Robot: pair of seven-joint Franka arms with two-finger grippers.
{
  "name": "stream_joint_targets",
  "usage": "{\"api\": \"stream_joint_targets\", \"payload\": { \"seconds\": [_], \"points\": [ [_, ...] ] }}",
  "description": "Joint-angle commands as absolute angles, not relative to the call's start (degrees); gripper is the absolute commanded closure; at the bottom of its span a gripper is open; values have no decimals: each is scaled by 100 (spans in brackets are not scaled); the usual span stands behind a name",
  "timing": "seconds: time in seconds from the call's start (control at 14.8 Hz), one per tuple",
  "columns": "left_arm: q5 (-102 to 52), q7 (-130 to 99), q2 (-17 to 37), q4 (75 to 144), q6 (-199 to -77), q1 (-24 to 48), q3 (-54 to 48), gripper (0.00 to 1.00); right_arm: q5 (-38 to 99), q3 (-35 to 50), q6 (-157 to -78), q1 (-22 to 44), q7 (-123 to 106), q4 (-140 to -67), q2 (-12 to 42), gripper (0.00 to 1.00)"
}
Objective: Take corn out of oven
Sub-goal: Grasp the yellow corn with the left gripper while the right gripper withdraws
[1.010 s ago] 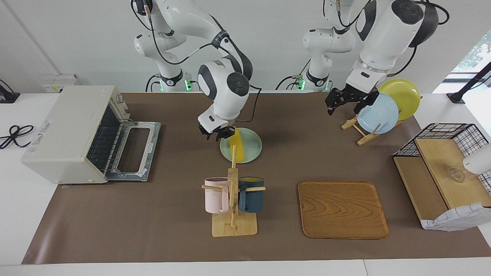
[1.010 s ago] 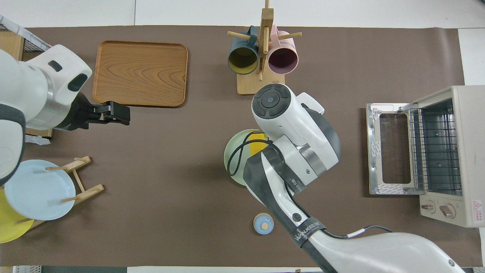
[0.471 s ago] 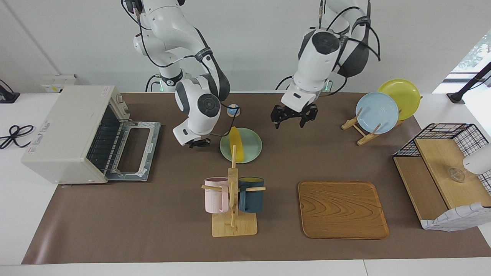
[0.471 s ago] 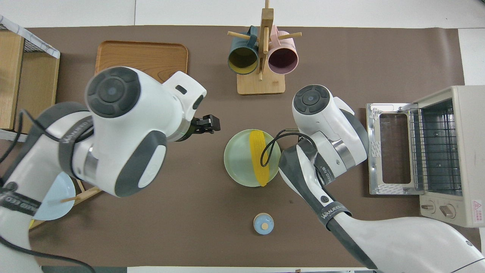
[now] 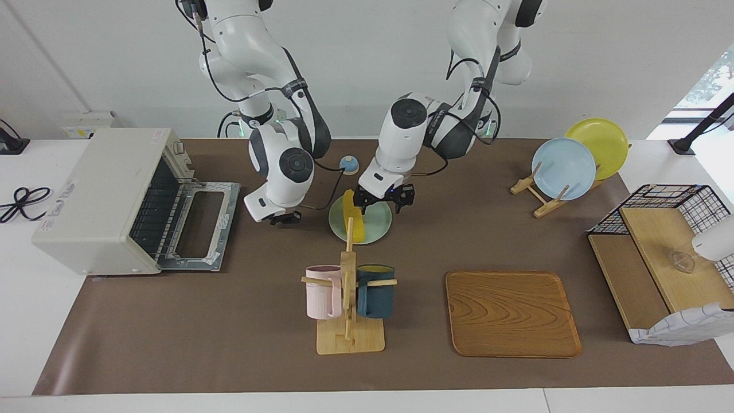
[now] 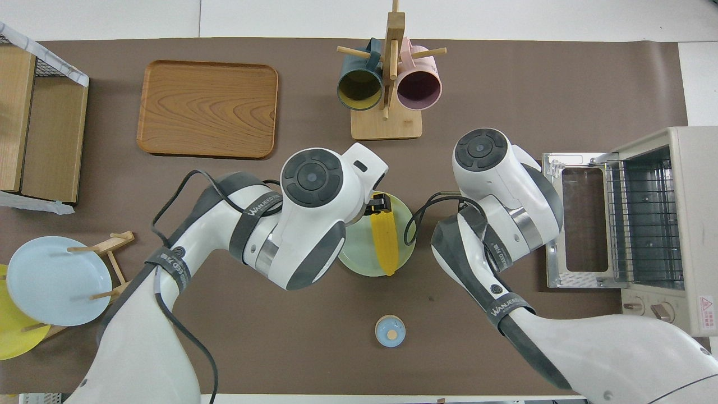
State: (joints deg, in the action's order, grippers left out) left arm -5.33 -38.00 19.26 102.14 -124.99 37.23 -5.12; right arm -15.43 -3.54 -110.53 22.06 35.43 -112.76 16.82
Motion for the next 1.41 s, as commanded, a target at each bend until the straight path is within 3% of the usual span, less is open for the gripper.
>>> {"api": "stream_joint_targets", "payload": {
  "seconds": [0.0,0.2,1.08,1.14,1.21,1.35],
  "points": [
    [-492,-3762,2013,10213,-12638,3885,-413,0,-1723,-281,-11276,1716,2964,-11584,1503,100],
    [-501,-3779,2083,10423,-12980,4051,-422,0,-1775,-281,-11689,1556,2760,-11786,1494,100],
    [-510,-3902,2329,10696,-13614,4377,-413,0,-2294,-281,-11497,1406,2188,-12023,1406,100],
    [-510,-3902,2329,10696,-13614,4377,-413,6,-2320,-281,-11453,1432,2154,-12023,1398,100],
    [-510,-3902,2329,10696,-13614,4377,-413,21,-2346,-281,-11348,1433,2092,-12015,1371,100],
    [-510,-3885,2329,10696,-13605,4377,-422,65,-2408,-290,-11180,1389,1856,-12015,1275,100]
  ]
}}
